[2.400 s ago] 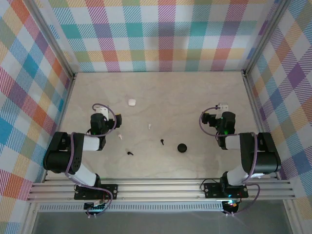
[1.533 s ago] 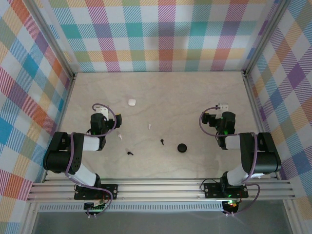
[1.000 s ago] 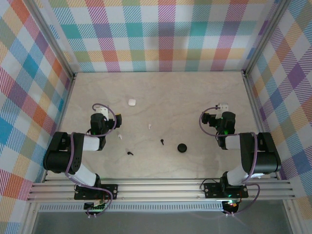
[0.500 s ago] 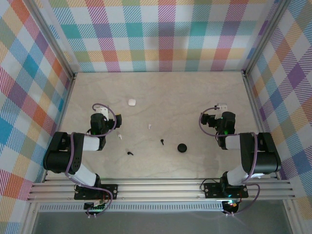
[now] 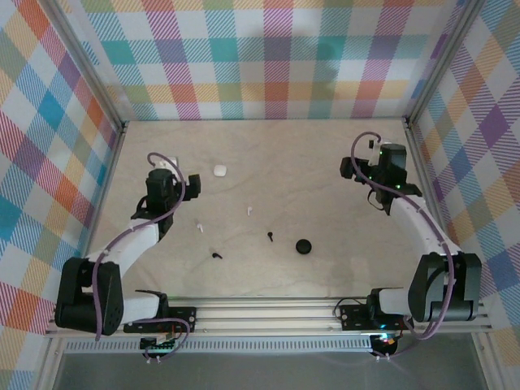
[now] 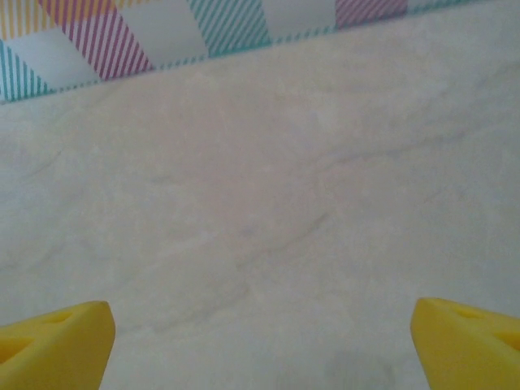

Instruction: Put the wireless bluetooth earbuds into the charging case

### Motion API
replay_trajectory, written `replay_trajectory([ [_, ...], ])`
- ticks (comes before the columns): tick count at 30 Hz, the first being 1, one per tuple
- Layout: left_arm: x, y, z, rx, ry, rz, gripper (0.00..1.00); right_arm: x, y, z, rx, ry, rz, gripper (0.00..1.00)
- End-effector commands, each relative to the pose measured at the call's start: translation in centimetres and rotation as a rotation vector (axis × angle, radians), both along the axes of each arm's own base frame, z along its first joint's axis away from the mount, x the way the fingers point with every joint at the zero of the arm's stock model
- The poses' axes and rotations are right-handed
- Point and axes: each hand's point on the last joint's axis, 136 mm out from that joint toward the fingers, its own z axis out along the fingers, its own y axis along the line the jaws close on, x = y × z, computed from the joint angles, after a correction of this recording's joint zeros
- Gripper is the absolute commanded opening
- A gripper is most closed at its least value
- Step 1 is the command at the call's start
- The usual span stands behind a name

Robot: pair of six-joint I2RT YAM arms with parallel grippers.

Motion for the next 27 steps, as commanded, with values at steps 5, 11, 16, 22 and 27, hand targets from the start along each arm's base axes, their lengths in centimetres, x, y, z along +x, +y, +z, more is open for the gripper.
replay_trajectory([
  [5,-4.5,-5.8,0.0,-0.064,0.142,-0.109,1.0,-10.2,7.1,-4.8,-0.121,0.449,0.302,0.9],
  [11,-9.3,-12.1,-0.3,-0.247,0.224,-0.292,1.0,-15.0,12.3,-8.8,-0.32,0.692,0.594,0.88],
  [16,-13.3,-15.6,-1.3,-0.251,0.218,-0.383,1.0,-17.3,13.4,-11.5,-0.473,0.854,0.67,0.86],
  [22,-16.3,-17.8,-3.5,-0.313,0.254,-0.441,1.0,-17.6,14.8,-12.3,-0.453,0.879,0.738,0.85],
  [27,-17.4,-17.9,-4.7,-0.278,0.25,-0.455,1.0,-17.8,16.1,-12.8,-0.409,0.936,0.783,0.85],
])
